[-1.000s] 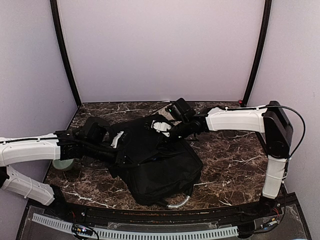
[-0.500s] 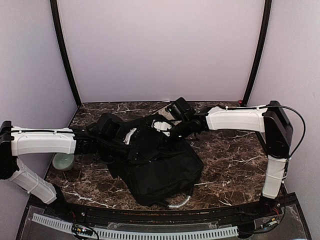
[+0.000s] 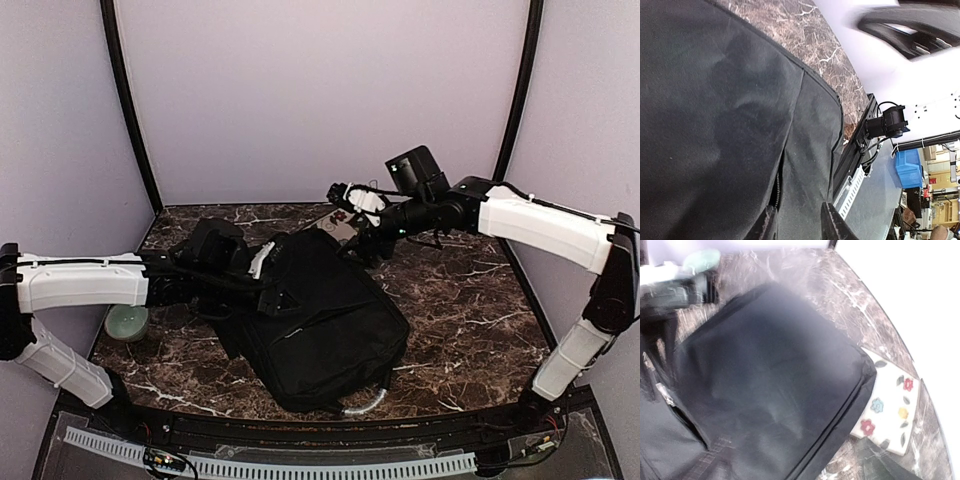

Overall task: Pack the student bag
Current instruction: Place the lower front pocket of the student bag, then hold the lower front pocket of the student bag.

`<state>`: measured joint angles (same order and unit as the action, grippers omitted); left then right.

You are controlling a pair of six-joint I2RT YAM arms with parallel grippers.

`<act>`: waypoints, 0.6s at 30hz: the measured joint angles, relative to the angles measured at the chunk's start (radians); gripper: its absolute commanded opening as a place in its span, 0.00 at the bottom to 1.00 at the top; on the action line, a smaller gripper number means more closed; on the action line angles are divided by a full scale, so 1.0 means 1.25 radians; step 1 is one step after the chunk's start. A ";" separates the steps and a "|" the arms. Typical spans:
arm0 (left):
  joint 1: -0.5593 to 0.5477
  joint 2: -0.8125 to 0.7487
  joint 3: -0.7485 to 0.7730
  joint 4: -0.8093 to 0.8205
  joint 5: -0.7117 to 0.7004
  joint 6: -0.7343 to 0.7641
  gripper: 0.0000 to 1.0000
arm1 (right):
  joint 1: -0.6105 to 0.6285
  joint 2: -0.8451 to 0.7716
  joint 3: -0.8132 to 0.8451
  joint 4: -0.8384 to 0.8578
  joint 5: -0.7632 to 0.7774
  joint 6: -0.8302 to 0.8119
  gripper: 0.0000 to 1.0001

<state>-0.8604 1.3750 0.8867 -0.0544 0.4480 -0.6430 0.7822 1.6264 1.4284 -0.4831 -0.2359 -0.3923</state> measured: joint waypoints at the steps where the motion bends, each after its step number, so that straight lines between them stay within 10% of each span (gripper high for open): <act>1: 0.000 -0.003 0.001 -0.001 -0.002 0.002 0.33 | 0.000 -0.019 0.001 0.002 -0.003 0.003 1.00; 5: 0.000 -0.014 0.012 -0.013 -0.029 0.012 0.35 | 0.004 -0.040 0.005 -0.005 -0.057 0.011 0.99; 12: 0.008 -0.147 -0.018 -0.110 -0.181 -0.045 0.49 | 0.104 0.014 -0.014 -0.052 -0.069 -0.003 0.58; 18: 0.028 -0.240 -0.114 -0.173 -0.239 -0.166 0.52 | 0.260 0.103 0.040 -0.078 0.049 -0.035 0.57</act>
<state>-0.8253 1.0752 0.7441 -0.2703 0.1490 -0.8509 1.1069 1.7550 1.4784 -0.5804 -0.1745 -0.4358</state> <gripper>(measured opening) 0.517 0.570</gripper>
